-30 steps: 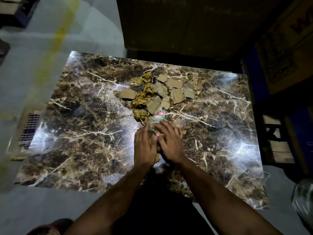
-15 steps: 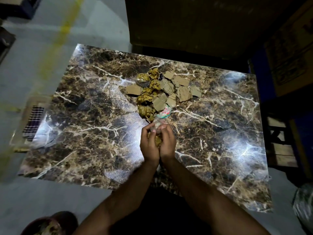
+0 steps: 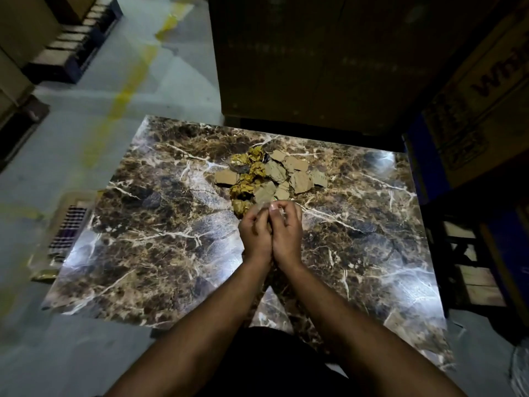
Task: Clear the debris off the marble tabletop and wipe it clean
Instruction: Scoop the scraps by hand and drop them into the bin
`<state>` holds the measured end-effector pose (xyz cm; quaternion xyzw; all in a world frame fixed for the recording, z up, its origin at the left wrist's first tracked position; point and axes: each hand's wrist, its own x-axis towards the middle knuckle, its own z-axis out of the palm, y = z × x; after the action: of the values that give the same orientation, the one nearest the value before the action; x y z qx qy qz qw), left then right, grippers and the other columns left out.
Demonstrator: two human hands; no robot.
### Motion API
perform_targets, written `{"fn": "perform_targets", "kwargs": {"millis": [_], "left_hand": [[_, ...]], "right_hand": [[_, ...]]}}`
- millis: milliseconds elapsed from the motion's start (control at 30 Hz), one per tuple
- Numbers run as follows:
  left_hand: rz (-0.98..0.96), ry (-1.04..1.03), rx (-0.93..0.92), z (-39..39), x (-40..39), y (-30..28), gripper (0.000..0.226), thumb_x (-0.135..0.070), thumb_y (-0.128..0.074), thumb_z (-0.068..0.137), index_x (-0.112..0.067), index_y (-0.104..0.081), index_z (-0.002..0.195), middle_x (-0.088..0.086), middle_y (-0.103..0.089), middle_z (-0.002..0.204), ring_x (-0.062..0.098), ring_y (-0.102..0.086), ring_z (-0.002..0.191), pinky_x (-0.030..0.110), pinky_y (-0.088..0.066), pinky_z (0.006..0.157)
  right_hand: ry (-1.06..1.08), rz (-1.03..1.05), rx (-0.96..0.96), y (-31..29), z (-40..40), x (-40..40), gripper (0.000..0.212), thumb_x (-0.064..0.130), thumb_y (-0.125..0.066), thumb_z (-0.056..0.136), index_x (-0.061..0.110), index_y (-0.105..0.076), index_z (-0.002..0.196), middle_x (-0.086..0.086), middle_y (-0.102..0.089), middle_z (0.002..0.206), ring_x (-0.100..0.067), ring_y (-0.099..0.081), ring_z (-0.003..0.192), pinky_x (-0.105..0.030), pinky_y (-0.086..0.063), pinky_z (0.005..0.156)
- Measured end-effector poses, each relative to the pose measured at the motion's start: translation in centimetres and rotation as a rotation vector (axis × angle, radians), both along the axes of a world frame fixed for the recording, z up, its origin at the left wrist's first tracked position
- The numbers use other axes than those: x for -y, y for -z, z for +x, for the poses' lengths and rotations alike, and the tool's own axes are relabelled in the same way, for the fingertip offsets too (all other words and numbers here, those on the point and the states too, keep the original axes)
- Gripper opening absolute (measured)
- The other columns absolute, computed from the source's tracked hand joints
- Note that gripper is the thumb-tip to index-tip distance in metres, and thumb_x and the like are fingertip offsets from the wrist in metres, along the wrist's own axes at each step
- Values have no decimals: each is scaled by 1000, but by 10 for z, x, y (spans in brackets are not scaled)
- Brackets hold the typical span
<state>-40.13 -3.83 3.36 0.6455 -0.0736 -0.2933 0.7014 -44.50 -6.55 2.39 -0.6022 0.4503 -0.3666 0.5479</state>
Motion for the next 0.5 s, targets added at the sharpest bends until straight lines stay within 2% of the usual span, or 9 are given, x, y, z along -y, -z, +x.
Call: {"fn": "perform_targets", "kwargs": {"millis": [67,100,133,200,233,300,367,433,500], "left_hand": [[-49,-15,-62,1,1,-6,6,-7,-51,100,-5,-55,97,2,-63,83,4,-63,69,20,-50,66],[-68,-27,-124,2,2,-4,12,-15,-50,99,-4,-50,102,5,-60,88,6,-63,72,22,-50,69],[-84,-42,-191,3,2,-5,29,-27,-53,93,-2,-49,107,11,-60,95,12,-64,79,26,-50,73],[-78,10,-291,4,2,4,65,-45,-58,76,1,-52,122,21,-63,117,27,-66,100,38,-53,87],[-79,67,-284,4,0,7,70,-50,-57,75,-2,-54,126,20,-63,125,31,-65,110,43,-52,95],[-101,137,-250,1,-5,-7,54,-48,-51,94,-9,-55,130,15,-61,132,27,-61,121,45,-48,107],[-153,184,-252,0,-7,-21,51,-47,-33,107,-10,-53,136,12,-58,138,23,-60,125,41,-49,106],[-184,238,-254,6,-7,-17,62,-54,-23,104,-11,-52,139,10,-59,140,20,-63,123,36,-53,100],[-196,235,-315,17,-8,-14,67,-58,-19,104,-11,-53,138,10,-62,138,23,-63,122,38,-55,97]], "right_hand": [[-6,-11,10,-7,-1,2,5,20,-60,102,21,-60,98,1,-52,112,12,-56,86,-7,-46,70],[-13,-10,20,-10,-2,2,7,18,-62,101,23,-60,96,1,-52,113,14,-56,87,-5,-46,70],[-22,-12,26,-11,-3,2,13,14,-64,99,26,-60,94,0,-53,113,15,-55,88,-5,-45,70],[-36,-22,32,-11,-5,4,26,11,-67,93,36,-61,88,-2,-57,114,12,-56,92,-12,-47,74],[-40,-20,32,-12,-6,4,30,12,-68,90,41,-61,85,-2,-59,115,7,-58,96,-17,-49,77],[-50,-9,25,-14,-8,6,30,14,-69,83,43,-62,81,-3,-63,112,-6,-61,101,-23,-52,81],[-64,14,25,-16,-9,10,33,4,-73,80,36,-63,80,-1,-66,104,-8,-61,94,-17,-50,73],[-61,42,16,-18,-10,15,33,-3,-74,77,28,-63,81,1,-66,98,-6,-59,86,-12,-48,65],[-56,99,15,-17,-11,18,31,-5,-74,75,24,-65,83,-1,-67,97,-13,-63,85,-25,-56,65]]}}
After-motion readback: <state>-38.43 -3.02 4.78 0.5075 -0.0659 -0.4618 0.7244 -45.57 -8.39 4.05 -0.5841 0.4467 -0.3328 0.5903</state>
